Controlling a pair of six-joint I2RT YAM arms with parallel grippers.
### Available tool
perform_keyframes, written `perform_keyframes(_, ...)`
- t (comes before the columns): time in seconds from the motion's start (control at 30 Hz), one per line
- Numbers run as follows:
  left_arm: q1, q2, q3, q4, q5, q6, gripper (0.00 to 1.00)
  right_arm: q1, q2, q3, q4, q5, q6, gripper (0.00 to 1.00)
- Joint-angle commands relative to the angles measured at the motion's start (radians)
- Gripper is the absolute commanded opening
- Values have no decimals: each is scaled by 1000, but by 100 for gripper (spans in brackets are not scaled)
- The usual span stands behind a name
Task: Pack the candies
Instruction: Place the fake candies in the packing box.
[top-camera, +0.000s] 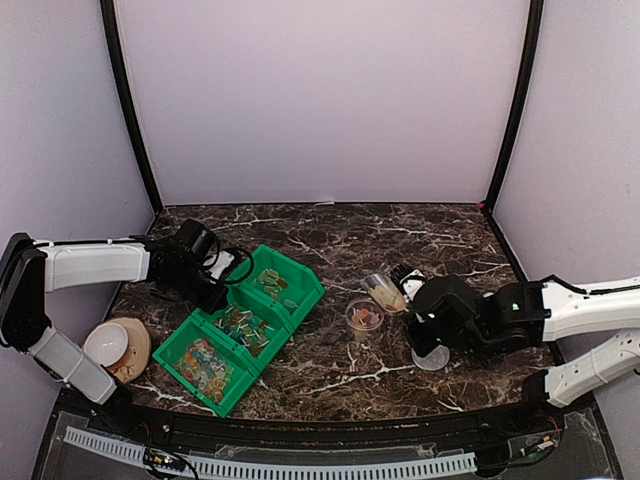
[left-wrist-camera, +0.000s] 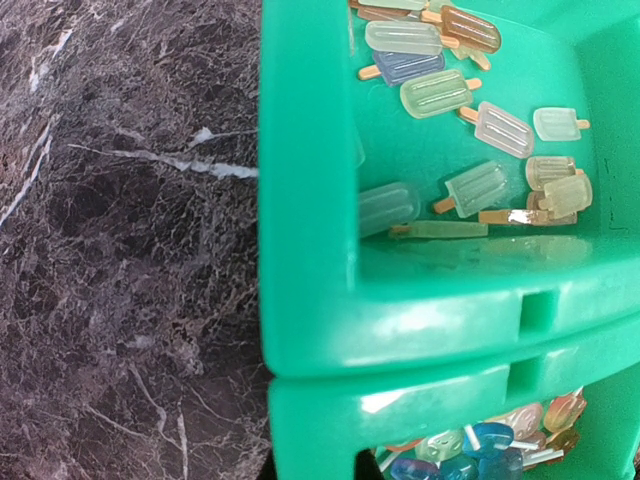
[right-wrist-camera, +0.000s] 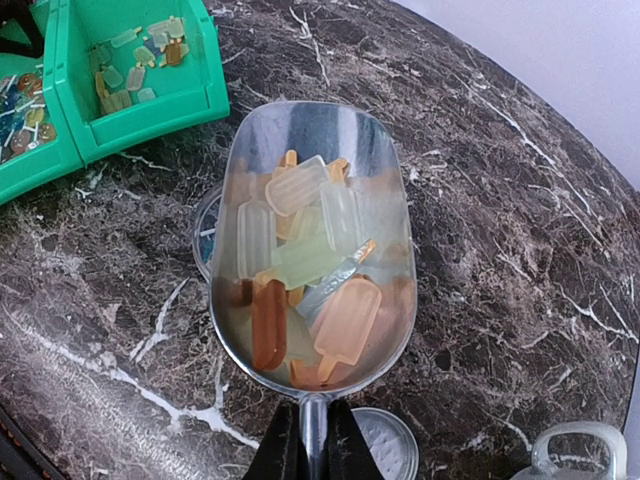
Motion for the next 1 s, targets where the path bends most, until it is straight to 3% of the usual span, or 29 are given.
perform_keyframes(0.0,4,-67,47,41,9,-18,0,25,21,62,-114,17,67,0)
perform_keyframes(0.97,4,-81,47,41,8,-14,0,55,198,273,-432,-147,165,0)
